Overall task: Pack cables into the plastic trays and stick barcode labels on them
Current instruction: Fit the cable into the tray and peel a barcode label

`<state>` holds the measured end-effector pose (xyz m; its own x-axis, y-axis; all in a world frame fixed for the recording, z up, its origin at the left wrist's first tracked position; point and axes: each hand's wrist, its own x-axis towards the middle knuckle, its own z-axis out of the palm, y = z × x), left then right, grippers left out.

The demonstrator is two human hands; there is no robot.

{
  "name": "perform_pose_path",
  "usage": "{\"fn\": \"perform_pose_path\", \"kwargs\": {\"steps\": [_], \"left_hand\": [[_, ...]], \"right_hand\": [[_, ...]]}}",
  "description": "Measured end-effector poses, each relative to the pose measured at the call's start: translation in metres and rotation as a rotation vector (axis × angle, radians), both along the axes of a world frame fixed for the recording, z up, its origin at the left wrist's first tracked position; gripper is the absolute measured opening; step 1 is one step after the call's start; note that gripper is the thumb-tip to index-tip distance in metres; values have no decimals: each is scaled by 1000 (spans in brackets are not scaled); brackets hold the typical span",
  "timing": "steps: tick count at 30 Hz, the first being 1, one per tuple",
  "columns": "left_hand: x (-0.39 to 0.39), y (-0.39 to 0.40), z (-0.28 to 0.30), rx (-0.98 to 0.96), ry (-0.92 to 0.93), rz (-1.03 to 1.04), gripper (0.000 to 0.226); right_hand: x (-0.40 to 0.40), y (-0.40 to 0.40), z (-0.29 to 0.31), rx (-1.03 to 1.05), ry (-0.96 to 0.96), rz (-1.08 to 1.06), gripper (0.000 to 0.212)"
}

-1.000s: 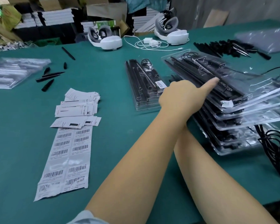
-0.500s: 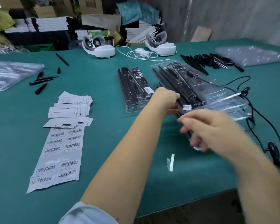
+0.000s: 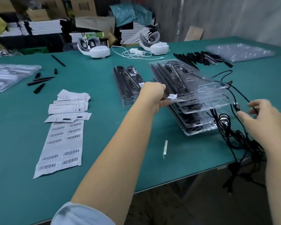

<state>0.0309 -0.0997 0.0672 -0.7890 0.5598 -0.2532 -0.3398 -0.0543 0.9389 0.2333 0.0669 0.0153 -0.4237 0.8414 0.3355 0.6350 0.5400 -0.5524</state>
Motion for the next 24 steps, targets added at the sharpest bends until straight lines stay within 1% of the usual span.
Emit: {"fn": "perform_pose_path", "kwargs": {"steps": [1, 3, 4, 5, 7, 8, 9, 10, 11, 12, 13, 14, 16, 18, 21, 22, 24], "left_hand": [[2, -5, 1, 28, -27, -19, 9], [7, -18, 3, 57, -52, -48, 11], [8, -25, 6, 69, -57, -44, 13], [6, -31, 6, 76, -59, -43, 14], [3, -46, 10, 87, -88, -47, 15], [1, -54, 13, 102, -121, -48, 15], [-5, -62, 14, 108, -134, -33, 17], [-9, -71, 15, 106, -132, -10, 17], [-15, -80, 15, 98, -114, 29, 18], [-19, -91, 16, 86, -91, 72, 19], [-26, -101, 15, 81, -72, 112, 21], [-31, -112, 14, 86, -65, 142, 24], [-41, -134, 11, 101, -35, 175, 28], [-52, -154, 5, 32, 29, 225, 27], [-70, -177, -11, -69, 84, 366, 27], [-75, -182, -17, -92, 84, 405, 29], [-86, -187, -31, -156, 74, 436, 28]], "right_hand": [[6, 1, 0, 9, -16, -3, 13], [21, 7, 3, 65, -70, -1, 9], [28, 10, 8, 64, -61, 8, 13], [36, 11, 15, 30, -29, 40, 23], [47, 3, 43, -132, 148, 190, 50], [48, -8, 57, -259, 255, 312, 59], [45, -27, 67, -429, 342, 492, 60], [36, -47, 74, -568, 424, 655, 53], [23, -65, 80, -634, 493, 773, 41], [11, -84, 85, -647, 554, 862, 28], [1, -103, 87, -670, 608, 934, 21], [-11, -120, 87, -727, 660, 969, 21], [-40, -143, 84, -857, 746, 964, 22], [-70, -154, 82, -967, 785, 946, 25], [-116, -161, 77, -1133, 821, 918, 22], [-131, -163, 74, -1170, 819, 883, 22], [-159, -166, 66, -1151, 795, 781, 22]]}}
